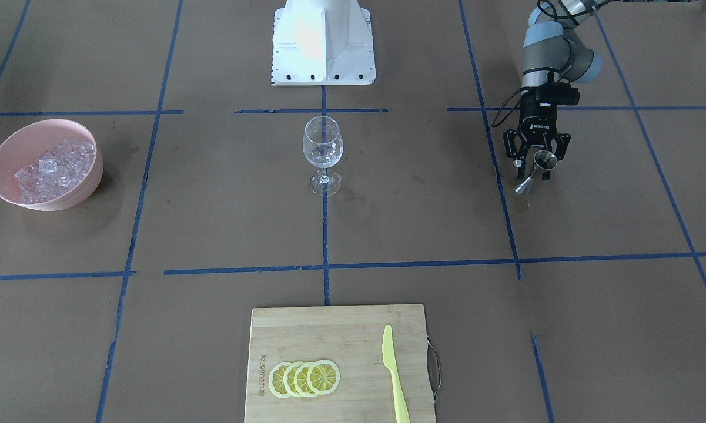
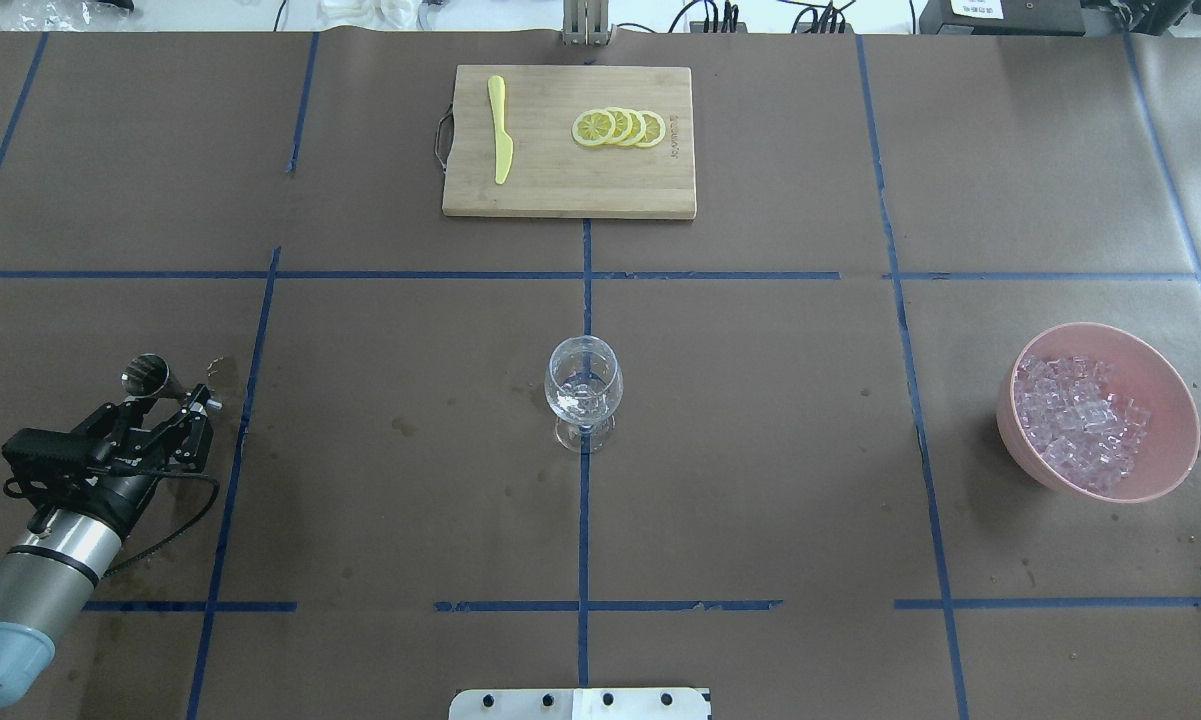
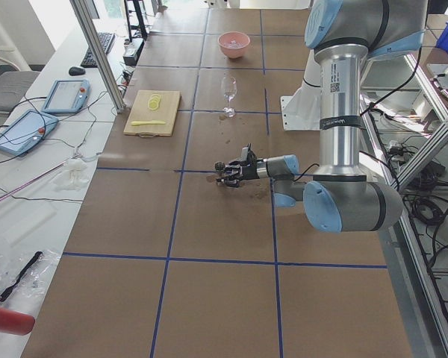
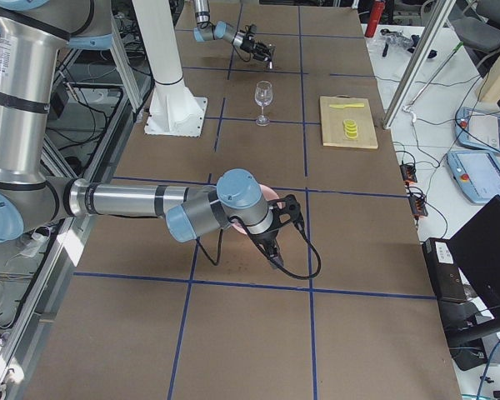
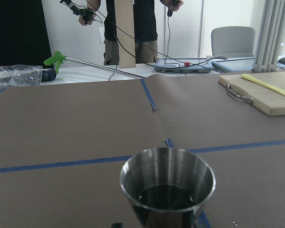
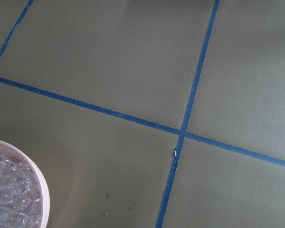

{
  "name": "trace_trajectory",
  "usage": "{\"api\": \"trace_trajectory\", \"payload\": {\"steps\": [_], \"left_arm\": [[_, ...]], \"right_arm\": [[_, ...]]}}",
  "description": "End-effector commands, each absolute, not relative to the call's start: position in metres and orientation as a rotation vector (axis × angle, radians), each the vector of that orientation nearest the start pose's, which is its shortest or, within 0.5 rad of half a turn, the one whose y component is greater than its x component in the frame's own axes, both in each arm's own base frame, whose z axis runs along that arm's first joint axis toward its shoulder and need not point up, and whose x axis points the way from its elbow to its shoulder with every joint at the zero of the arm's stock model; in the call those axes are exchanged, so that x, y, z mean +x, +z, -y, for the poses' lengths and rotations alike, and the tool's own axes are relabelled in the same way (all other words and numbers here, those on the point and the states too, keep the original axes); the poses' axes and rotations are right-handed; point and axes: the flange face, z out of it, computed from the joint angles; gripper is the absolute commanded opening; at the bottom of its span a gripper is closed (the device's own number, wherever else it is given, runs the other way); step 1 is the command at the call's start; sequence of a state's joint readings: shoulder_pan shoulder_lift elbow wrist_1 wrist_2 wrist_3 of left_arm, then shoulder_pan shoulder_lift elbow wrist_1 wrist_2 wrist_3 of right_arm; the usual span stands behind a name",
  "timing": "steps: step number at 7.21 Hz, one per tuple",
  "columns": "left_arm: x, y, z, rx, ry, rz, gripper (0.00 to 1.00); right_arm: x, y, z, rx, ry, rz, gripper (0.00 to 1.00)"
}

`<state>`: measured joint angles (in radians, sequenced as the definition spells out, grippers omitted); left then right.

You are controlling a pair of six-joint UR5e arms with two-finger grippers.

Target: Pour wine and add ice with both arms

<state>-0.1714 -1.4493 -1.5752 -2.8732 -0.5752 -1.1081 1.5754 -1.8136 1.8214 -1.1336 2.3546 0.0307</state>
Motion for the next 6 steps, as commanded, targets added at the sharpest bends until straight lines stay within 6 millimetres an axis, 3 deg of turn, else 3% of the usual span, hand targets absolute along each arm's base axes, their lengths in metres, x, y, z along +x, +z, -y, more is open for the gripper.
{"api": "trace_trajectory", "payload": {"steps": [1,2,5,6], "left_arm": [[0.3854,0.5568,0.2863,1.152,-0.345,-0.75,0.57],[0.3858,0.5568,0.2857,1.152,-0.343,-0.751,0.51],[0.3844,0.5563,0.2858,1.156,-0.35,-0.752,0.06],[0.3795,0.5527,0.2864,1.169,-0.374,-0.769,0.0]], "right_arm": [[0.0649,0.5935,0.4096,0.41,-0.141,0.776,1.0],[0.0649,0.5935,0.4096,0.41,-0.141,0.776,1.0],[0.0649,0.5921,0.4103,0.413,-0.142,0.776,1.0],[0.0649,0.5921,0.4103,0.413,-0.142,0.776,1.0]]}}
